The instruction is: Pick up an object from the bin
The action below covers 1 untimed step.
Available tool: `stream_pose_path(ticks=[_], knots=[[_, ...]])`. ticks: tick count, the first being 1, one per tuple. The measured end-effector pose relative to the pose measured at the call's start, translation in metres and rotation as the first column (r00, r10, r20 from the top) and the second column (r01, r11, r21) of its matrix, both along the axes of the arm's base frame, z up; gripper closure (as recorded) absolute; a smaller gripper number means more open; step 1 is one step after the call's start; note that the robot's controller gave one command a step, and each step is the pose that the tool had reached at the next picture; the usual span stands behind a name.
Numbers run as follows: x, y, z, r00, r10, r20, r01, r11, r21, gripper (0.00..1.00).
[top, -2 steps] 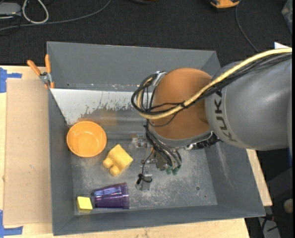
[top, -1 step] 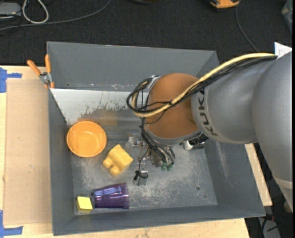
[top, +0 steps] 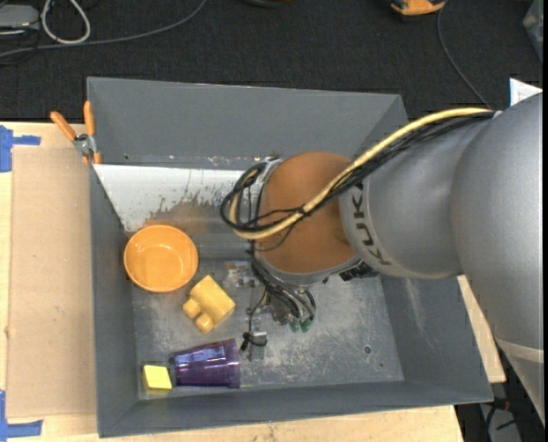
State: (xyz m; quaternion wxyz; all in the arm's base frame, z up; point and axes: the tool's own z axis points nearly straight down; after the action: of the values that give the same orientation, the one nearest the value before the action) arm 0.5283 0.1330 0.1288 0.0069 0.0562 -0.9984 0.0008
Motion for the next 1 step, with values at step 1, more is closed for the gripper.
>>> stream_pose_path(ticks=[1], knots=[[-0.0060,0.0406,0.0114,0.987,0.159,0.004,-0.159,0.987,0.006,0.00]])
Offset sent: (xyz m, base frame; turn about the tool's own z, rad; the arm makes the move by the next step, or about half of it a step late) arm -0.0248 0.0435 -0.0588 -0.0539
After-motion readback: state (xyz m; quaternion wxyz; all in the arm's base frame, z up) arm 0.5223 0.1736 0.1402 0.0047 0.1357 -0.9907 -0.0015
